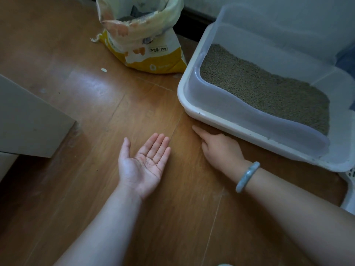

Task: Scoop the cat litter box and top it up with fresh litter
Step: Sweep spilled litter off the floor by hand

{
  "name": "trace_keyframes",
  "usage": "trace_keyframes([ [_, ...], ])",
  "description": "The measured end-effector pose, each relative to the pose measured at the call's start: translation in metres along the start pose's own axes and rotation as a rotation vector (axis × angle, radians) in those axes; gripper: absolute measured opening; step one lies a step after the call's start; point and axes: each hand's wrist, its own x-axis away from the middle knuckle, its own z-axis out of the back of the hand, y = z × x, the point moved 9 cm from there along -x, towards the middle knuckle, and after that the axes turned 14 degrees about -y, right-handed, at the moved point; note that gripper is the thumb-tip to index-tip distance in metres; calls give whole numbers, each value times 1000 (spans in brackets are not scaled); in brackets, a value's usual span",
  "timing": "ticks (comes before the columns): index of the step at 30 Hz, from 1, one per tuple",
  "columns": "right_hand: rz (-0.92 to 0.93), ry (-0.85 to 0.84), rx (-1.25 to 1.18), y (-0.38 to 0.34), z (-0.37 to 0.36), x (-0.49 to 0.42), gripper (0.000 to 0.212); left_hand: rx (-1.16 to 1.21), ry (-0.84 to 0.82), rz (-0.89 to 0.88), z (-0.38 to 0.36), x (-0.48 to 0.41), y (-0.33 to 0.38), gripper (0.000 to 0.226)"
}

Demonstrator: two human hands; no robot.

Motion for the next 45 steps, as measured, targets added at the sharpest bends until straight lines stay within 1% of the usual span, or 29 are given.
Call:
trace_keyframes([
  [3, 32, 5, -29, -1, -7, 8, 47, -2, -4, -4, -2, -2, 1, 68],
  [6, 73, 126, -68, 1, 0, 13, 45, -1, -8, 0, -3, -2, 0, 68],
  [10, 113, 265, -4, -5, 6, 3, 43, -2, -11, 5, -4, -3, -3, 69],
  [12, 159, 326, 0, -10, 7, 0, 36, -3, -11, 7, -4, -2, -4, 69],
  [15, 226, 428, -28, -14, 11, 2, 21, -4, -15, 7, -4, -1, -3, 68],
  [17, 248, 457, -25, -16, 12, 2, 13, -1, -14, 3, -3, -1, -1, 68],
  [19, 257, 455, -2, -17, 12, 0, 11, 5, -11, 0, -1, -1, -1, 68],
  [25, 295, 493, 149, -25, 16, -3, 15, 6, -15, 8, -4, -1, -4, 69],
  [29, 304, 499, 233, -30, 15, -2, 10, 10, -23, 9, -7, -3, -7, 69],
  [32, 247, 438, 144, -26, 13, 0, 16, 1, -39, 14, -10, -3, -7, 70],
  [34, 221, 416, -5, -23, 11, 8, 26, -4, -49, 17, -11, -4, -6, 71],
  [35, 237, 417, -80, -26, 10, 16, 32, -4, -54, 19, -11, -4, -6, 72],
  [37, 331, 426, -179, -43, 10, 34, 36, -1, -61, 23, -11, -4, -7, 73],
  [40, 470, 432, -253, -77, 7, 57, 30, 11, -66, 27, -10, -4, -11, 74],
  [43, 575, 394, -251, -105, -4, 64, 22, 3, -69, 40, -11, -3, -17, 75],
  [45, 618, 350, -257, -110, -10, 63, 25, 4, -65, 35, -11, -2, -19, 74],
])
